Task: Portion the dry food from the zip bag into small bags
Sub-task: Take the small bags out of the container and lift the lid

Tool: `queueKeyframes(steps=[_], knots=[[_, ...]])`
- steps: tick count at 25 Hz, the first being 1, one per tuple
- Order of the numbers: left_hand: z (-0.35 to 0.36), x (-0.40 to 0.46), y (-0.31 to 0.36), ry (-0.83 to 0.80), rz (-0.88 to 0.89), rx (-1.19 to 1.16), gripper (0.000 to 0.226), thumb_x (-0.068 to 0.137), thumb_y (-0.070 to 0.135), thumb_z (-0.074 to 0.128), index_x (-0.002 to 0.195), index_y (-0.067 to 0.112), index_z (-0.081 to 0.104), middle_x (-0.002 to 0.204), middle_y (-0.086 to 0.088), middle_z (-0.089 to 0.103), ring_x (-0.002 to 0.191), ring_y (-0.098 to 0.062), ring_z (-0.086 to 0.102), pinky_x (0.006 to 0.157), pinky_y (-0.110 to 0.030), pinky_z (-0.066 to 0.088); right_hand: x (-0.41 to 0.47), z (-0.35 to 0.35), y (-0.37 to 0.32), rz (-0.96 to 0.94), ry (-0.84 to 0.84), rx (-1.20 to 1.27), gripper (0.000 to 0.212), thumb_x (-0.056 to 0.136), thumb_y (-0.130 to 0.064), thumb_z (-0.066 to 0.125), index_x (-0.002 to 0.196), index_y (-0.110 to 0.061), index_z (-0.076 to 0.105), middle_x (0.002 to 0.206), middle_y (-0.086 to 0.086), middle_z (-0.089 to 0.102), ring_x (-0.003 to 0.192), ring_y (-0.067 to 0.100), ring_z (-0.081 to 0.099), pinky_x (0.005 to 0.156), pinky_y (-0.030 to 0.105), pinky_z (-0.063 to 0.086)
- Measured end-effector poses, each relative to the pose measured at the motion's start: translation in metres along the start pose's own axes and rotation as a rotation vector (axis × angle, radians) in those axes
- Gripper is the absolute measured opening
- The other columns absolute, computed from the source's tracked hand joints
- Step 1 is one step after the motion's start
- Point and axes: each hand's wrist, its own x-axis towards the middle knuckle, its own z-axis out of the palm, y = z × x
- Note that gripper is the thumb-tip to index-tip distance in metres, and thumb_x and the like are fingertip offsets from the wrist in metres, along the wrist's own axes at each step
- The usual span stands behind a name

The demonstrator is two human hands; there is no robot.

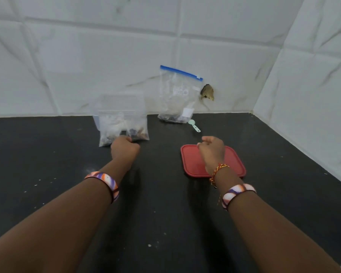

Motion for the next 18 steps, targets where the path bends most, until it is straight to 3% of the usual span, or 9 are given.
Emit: queueKeyframes(steps=[3, 6, 9, 12, 14, 16, 18], knots=[[-0.033, 0.033, -0.023, 0.141, -0.095, 0.032, 0.045, 0.083, 0.016, 0.065, 0.122, -0.002, 0.050, 0.126, -0.024, 0.052, 0.115, -0.040, 0.053, 0.094, -0.042, 0.045, -0.014, 0.063, -0.019, -0.052, -0.211, -0.022, 0.040, 0.082, -0.003, 0.063, 0.121, -0.005, 0.056, 0.106, 0.012, 0.063, 0.098, 0.018, 0.059, 0.085, 0.024, 0.045], [-0.052, 0.068, -0.040, 0.086, -0.138, 0.027, 0.056, 0.086, 0.020, 0.063, 0.132, -0.001, 0.039, 0.131, -0.023, 0.048, 0.115, -0.041, 0.052, 0.096, -0.046, 0.047, -0.025, 0.122, -0.031, -0.061, -0.397, -0.096, 0.063, 0.080, -0.008, 0.069, 0.137, -0.007, 0.041, 0.133, 0.012, 0.052, 0.125, 0.025, 0.049, 0.101, 0.029, 0.041], [-0.060, 0.090, -0.050, -0.006, -0.066, 0.028, 0.043, 0.084, 0.019, 0.067, 0.120, 0.000, 0.056, 0.118, -0.018, 0.061, 0.107, -0.032, 0.057, 0.088, -0.034, 0.045, -0.019, 0.161, -0.035, -0.071, -0.360, -0.157, 0.065, 0.085, -0.010, 0.064, 0.142, -0.006, 0.033, 0.144, 0.012, 0.042, 0.133, 0.026, 0.041, 0.106, 0.030, 0.034], [-0.068, 0.102, -0.057, -0.089, -0.028, -0.033, 0.020, 0.080, 0.011, 0.070, 0.099, 0.005, 0.071, 0.099, -0.011, 0.068, 0.087, -0.021, 0.060, 0.077, -0.029, 0.046, -0.007, 0.187, -0.035, -0.043, -0.169, -0.136, 0.044, 0.086, -0.004, 0.058, 0.129, -0.006, 0.050, 0.128, 0.013, 0.058, 0.117, 0.026, 0.056, 0.095, 0.030, 0.045], [-0.073, 0.106, -0.058, -0.136, -0.011, -0.083, 0.017, 0.079, 0.009, 0.070, 0.096, 0.006, 0.071, 0.094, -0.007, 0.066, 0.087, -0.019, 0.061, 0.077, -0.027, 0.048, -0.002, 0.192, -0.034, -0.002, -0.066, -0.083, 0.028, 0.082, -0.001, 0.062, 0.109, -0.006, 0.065, 0.109, 0.012, 0.068, 0.097, 0.023, 0.064, 0.083, 0.029, 0.052], [-0.081, 0.112, -0.054, -0.123, 0.064, -0.147, 0.012, 0.080, 0.009, 0.071, 0.091, 0.006, 0.072, 0.086, -0.004, 0.066, 0.086, -0.020, 0.063, 0.081, -0.028, 0.050, 0.000, 0.191, -0.037, 0.030, -0.081, 0.045, 0.019, 0.080, 0.001, 0.064, 0.098, -0.004, 0.069, 0.094, 0.008, 0.070, 0.081, 0.018, 0.064, 0.074, 0.026, 0.053], [-0.092, 0.119, -0.038, -0.049, 0.168, -0.175, 0.007, 0.082, 0.010, 0.067, 0.087, 0.009, 0.071, 0.082, -0.004, 0.067, 0.083, -0.018, 0.064, 0.083, -0.028, 0.050, 0.003, 0.187, -0.045, -0.023, -0.147, 0.160, 0.017, 0.082, 0.003, 0.062, 0.098, -0.002, 0.068, 0.089, 0.007, 0.069, 0.079, 0.016, 0.063, 0.072, 0.025, 0.052]])
